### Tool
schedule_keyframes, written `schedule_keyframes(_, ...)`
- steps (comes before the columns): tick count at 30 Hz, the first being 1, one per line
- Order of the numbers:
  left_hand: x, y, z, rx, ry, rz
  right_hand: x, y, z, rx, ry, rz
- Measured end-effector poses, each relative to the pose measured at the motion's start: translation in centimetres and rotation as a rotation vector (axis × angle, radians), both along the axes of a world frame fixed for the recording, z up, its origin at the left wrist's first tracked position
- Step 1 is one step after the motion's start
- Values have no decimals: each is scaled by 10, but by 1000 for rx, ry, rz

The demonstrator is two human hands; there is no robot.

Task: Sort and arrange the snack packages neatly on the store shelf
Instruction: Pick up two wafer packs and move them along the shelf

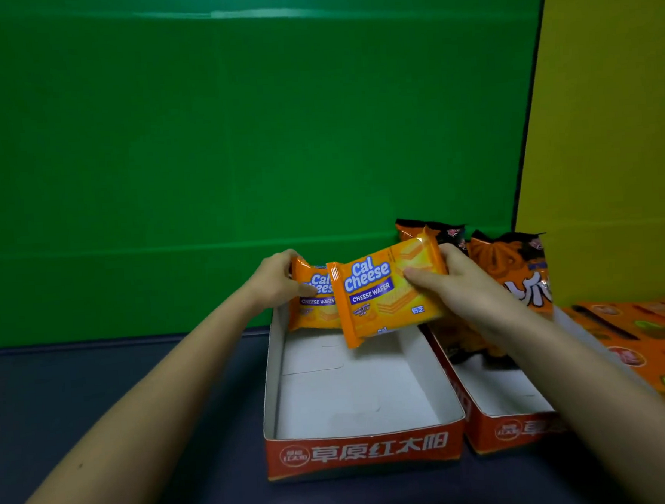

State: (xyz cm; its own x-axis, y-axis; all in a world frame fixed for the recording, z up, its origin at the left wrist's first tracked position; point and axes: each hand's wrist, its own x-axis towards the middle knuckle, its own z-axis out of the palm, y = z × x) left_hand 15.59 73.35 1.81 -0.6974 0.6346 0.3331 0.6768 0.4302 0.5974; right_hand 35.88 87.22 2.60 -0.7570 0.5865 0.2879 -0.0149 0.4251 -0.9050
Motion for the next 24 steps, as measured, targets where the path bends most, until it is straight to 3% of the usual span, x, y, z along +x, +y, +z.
schedule_keyframes(3, -6, 4, 0, 4, 43, -10, -7, -2, -2, 24, -12, 29)
schedule_keyframes(11, -20, 5, 0, -262, 469, 147, -30, -12, -14, 206, -133, -30)
schedule_keyframes(16, -28, 2, 3, -239, 503, 77, -50, -17, -15, 283, -148, -23)
schedule_keyframes(20, -39, -10, 9, -138, 344, -121, -61, -17, -18, 337, -203, -14)
schedule_keyframes(24, -42, -17, 14, -113, 340, -165, -67, -12, -19, 443, -284, -98)
